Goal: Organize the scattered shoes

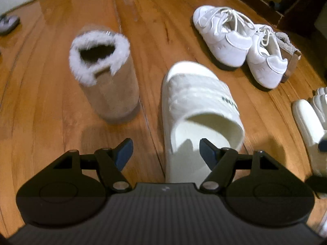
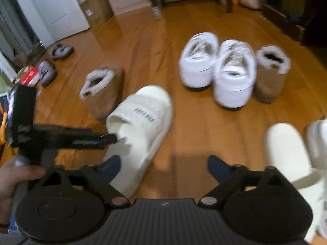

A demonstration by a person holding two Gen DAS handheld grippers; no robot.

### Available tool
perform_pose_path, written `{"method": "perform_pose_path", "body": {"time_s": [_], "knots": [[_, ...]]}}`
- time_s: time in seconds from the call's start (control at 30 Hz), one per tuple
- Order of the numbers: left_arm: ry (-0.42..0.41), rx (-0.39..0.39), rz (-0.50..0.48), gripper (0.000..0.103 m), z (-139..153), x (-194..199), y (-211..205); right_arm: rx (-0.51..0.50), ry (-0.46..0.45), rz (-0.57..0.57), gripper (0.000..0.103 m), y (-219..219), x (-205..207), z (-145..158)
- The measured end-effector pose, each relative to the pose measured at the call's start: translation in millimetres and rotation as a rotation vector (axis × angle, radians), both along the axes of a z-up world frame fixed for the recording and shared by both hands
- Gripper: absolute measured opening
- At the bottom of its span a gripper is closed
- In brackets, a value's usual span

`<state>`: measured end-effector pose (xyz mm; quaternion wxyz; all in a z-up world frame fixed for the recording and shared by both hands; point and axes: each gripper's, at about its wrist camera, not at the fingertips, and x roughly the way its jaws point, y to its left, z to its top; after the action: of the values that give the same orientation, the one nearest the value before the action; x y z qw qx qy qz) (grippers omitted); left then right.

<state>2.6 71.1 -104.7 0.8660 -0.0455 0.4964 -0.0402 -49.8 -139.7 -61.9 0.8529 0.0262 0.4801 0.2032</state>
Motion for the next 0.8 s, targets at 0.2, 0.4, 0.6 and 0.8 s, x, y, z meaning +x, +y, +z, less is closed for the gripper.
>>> {"method": "perform_pose_path", "body": {"time_s": [0.2, 0.4, 0.6, 0.8], "knots": [[-0.025, -0.012, 0.002, 0.039, -12.7, 19.6, -10.2, 0.042, 0.028, -0.051, 0.076, -26.9, -1.6, -0.9], [-0.011, -0.035, 0.071, 0.012, -13.9, 27.6, -18.1, 0.054, 0.038, -0.133, 0.076, -57.8, 3.1, -1.8], [0.037, -0.125, 0.107, 0.01, -3.9, 15.1, -21.6, 0.052, 0.055, -0.191, 0.076, -84.4, -5.0, 0.7], [0.07, -0.318, 0.126, 0.01, 1.2, -5.3, -40.2, 0.053, 0.076, -0.193, 0.076, -94.1, -13.4, -1.5]]}}
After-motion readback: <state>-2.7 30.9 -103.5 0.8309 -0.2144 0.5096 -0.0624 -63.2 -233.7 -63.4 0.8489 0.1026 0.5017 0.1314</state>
